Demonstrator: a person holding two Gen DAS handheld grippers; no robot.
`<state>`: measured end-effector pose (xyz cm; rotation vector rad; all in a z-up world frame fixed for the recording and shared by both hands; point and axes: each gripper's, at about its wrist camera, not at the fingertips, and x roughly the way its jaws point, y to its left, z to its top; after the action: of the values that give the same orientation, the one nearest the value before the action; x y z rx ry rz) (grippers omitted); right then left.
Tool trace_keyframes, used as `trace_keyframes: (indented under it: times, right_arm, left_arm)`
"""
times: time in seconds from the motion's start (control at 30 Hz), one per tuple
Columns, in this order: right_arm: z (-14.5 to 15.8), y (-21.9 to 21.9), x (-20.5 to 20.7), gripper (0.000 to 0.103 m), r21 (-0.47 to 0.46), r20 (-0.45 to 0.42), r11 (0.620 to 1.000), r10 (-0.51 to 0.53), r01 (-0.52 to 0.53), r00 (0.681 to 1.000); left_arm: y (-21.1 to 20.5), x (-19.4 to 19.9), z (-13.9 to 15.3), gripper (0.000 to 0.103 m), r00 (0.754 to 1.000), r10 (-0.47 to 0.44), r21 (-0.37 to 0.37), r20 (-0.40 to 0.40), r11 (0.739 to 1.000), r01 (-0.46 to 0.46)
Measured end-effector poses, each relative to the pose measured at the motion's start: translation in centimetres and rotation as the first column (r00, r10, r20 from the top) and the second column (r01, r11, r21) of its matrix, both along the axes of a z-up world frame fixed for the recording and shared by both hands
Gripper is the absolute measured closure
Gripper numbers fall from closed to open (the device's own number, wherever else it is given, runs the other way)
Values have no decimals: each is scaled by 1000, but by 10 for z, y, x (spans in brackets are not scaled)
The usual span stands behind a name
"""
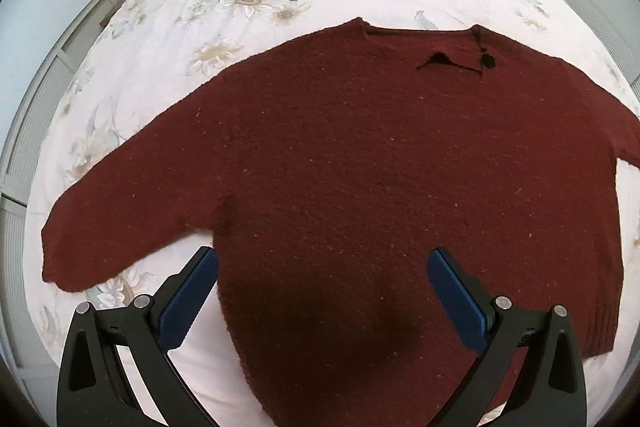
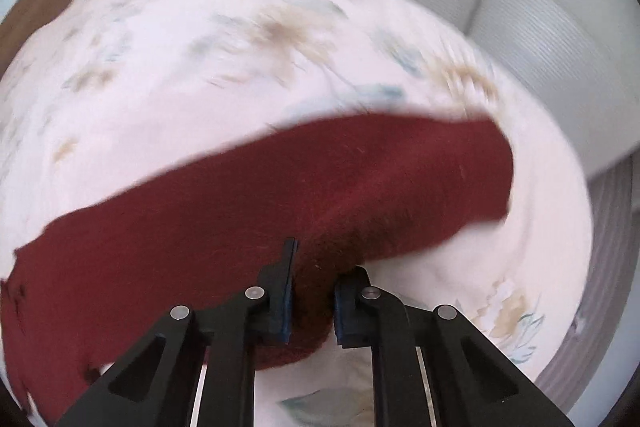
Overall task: Fold small clothes
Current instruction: 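Grasp the sweater sleeve cuff with the right gripper and lift it, then carry the sleeve across the sweater body with the right gripper and release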
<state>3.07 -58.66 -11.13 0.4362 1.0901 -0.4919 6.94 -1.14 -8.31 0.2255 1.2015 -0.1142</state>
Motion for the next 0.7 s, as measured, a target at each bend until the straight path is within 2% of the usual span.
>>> trace_keyframes:
  times: [0.17,0.4,0.57,0.7]
  right_arm:
    - [59,55,22,89,-51,106,989,144,-139,984]
    - [113,172,62,89,-62,224,940,340,-335,913]
    - [131,246,89,89,-51,268,893,443,-447,855]
    - [132,301,109,89,-30,290,853,506,-521,812]
  left_arm:
    - [6,-1,2,1,1000,7,-19,9,1000,-7]
    - [21,4,6,1,999,39,-37,28,999,-38]
    - [32,8,14,1,997,56,-56,61,997,-53]
    - [36,13,21,1,993,68,-72,95,996,-61]
